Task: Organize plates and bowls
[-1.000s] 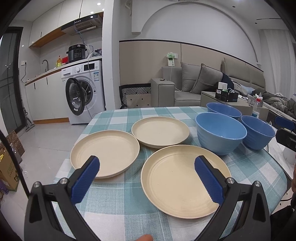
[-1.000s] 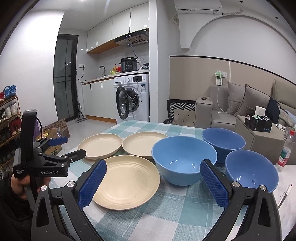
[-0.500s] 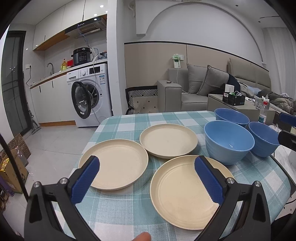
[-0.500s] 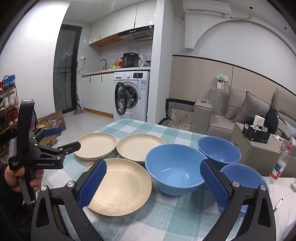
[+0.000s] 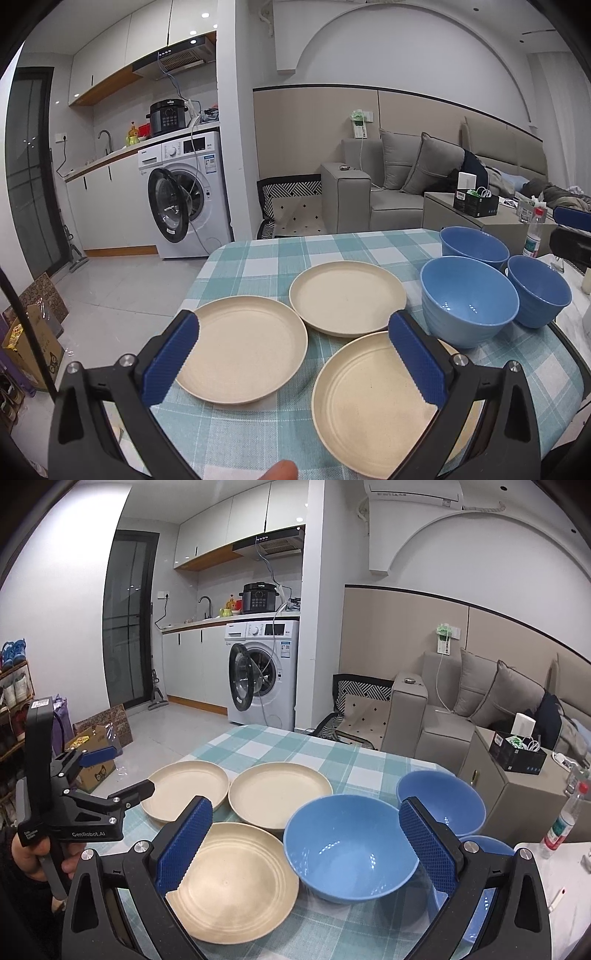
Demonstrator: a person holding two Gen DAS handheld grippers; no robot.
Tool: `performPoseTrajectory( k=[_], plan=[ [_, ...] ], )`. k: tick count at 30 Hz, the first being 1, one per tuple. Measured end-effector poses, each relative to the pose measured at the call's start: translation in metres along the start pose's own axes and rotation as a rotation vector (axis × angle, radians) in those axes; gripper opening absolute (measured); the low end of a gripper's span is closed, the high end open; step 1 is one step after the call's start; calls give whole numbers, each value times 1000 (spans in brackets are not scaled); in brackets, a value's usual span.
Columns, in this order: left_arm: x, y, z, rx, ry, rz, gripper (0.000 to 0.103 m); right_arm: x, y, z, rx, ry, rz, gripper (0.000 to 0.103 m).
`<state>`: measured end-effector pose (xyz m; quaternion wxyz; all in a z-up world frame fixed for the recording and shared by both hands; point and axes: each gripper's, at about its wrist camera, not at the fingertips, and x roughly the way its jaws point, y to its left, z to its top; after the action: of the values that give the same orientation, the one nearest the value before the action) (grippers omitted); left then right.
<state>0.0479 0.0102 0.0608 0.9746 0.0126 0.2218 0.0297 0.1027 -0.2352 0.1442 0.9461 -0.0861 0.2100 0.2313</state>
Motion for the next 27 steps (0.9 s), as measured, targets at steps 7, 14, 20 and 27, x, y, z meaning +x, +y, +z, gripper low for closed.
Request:
performPoseTrajectory(
  k=[7,14,20,27],
  plan=[
    [14,4,13,1,21,12,103,8,0,19,-22,2,-2,103],
    [30,11,23,-46,59,-21,103,24,0,29,-19,33,15,103],
    [48,18,28,-75,100,-58,103,53,-1,37,2,113,33,103],
    [67,24,34,-106,151,-93,103,85,-2,50,18,175,46,103]
  ],
)
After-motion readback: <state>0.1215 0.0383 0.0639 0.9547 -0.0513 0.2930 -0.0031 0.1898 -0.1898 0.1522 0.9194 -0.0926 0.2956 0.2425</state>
